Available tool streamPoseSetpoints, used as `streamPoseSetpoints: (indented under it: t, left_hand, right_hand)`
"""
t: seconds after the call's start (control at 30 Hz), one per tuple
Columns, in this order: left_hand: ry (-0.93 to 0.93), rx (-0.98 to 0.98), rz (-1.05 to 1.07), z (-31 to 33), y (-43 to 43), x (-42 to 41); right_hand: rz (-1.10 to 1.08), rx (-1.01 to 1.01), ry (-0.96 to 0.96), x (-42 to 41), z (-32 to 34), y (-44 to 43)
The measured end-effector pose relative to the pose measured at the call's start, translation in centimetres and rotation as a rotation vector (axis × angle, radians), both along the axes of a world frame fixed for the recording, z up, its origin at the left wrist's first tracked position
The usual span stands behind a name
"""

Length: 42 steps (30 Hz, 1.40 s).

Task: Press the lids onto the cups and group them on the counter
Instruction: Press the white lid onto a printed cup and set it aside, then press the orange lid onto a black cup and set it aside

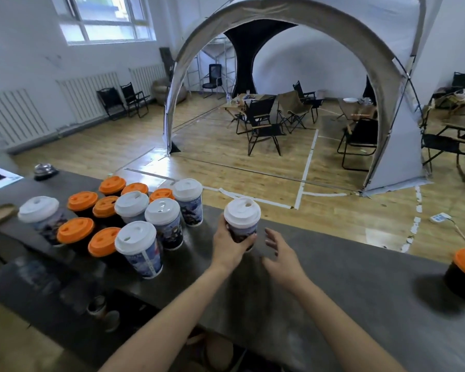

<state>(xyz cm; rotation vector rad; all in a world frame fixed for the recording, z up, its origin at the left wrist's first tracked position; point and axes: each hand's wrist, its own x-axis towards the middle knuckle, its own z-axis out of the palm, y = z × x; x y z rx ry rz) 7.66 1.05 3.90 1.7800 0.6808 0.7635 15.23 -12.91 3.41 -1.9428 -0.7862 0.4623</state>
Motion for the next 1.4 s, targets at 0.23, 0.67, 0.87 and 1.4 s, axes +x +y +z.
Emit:
streamPoseSetpoints:
  t: [0.23,0.67,0.87,1.4]
  left_hand:
    - [0.067,0.035,0.164,-1.4,6.0,1.3]
    - [0.099,0.038,0.181,-2.7,7.6,3.4]
    - [0.067,-0.170,0.223,-4.7,4.0,1.5]
    - [0.040,0.363,-0.663,-1.1,-20.5,10.0]
  right_hand:
    - [0.046,-0.023,0.025,0.9,0.3,3.2]
    - [0.040,-0.080,0.072,2.0,-2.0,3.3]
    - [-0.007,-0.041,0.052,2.7,-1.8,-0.1]
    - [-0.655,0.222,-0.359,4.8,3.1,-25.7]
